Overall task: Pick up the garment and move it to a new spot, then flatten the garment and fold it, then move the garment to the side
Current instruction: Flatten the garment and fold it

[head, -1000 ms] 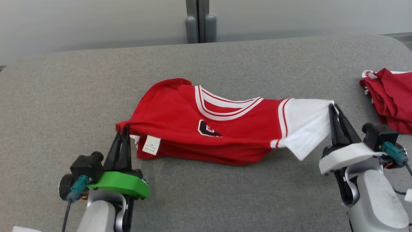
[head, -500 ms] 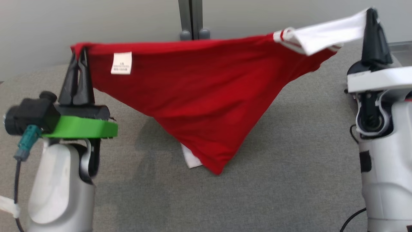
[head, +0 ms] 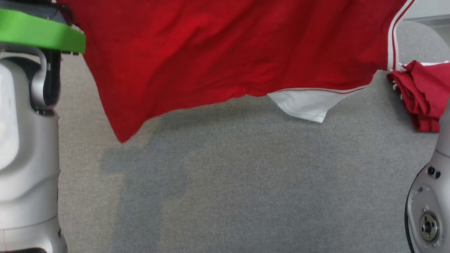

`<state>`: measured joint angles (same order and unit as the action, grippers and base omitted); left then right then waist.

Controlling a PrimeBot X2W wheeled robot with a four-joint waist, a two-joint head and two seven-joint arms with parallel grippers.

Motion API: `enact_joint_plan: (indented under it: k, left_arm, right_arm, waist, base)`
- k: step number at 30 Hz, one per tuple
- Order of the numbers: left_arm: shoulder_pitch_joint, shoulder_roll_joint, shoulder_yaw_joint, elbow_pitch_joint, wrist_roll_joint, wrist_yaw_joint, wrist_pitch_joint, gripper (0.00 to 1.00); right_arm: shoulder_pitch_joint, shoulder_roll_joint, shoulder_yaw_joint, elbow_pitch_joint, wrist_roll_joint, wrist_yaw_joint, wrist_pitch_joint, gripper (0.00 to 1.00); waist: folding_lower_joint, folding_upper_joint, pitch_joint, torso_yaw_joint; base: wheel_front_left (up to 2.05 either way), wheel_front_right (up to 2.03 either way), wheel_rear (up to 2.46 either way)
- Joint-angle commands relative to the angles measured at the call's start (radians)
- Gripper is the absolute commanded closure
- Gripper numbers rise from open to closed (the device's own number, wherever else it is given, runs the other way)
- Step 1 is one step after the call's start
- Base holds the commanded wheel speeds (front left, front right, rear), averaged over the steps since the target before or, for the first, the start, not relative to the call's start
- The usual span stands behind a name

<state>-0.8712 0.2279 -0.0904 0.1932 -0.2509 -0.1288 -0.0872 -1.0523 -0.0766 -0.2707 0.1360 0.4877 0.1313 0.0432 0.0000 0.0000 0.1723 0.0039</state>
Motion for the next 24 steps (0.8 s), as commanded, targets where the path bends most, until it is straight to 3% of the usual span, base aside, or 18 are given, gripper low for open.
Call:
enact_joint_plan:
  k: [1, 9, 16, 20, 24]
  left_arm:
    - [-0.037, 0.008, 0.005, 0.023, -0.005, 0.001, 0.001, 1.00]
    - [-0.264, 0.030, -0.004, 0.196, 0.057, 0.042, -0.058, 1.00]
    - [-0.484, 0.035, 0.005, 0.338, 0.097, 0.086, -0.160, 1.00]
    - [-0.538, 0.020, 0.020, 0.379, 0.089, 0.094, -0.176, 1.00]
    - [-0.477, 0.001, 0.048, 0.365, 0.073, 0.090, -0.177, 1.00]
  right_arm:
    - [-0.039, -0.009, -0.004, 0.020, -0.028, -0.001, -0.004, 1.00]
    - [-0.319, -0.043, -0.002, 0.211, -0.183, -0.002, -0.123, 1.00]
    - [-0.573, -0.070, 0.002, 0.379, -0.277, -0.002, -0.277, 1.00]
    - [-0.642, -0.083, -0.013, 0.438, -0.291, -0.002, -0.302, 1.00]
    - [-0.586, -0.090, -0.015, 0.476, -0.265, -0.003, -0.310, 1.00]
  waist:
    - [0.0000, 0.0000, 0.084, -0.001]
    - [0.0000, 0.0000, 0.273, -0.001]
    - [0.0000, 0.0000, 0.353, -0.006]
    - [0.0000, 0.0000, 0.360, -0.005]
    - [0.0000, 0.0000, 0.351, -0.009]
  base:
    - [0.00, 0.00, 0.00]
    - [0.00, 0.00, 0.00]
    - [0.00, 0.00, 0.00]
    - [0.00, 0.00, 0.00]
    - [0.00, 0.00, 0.00]
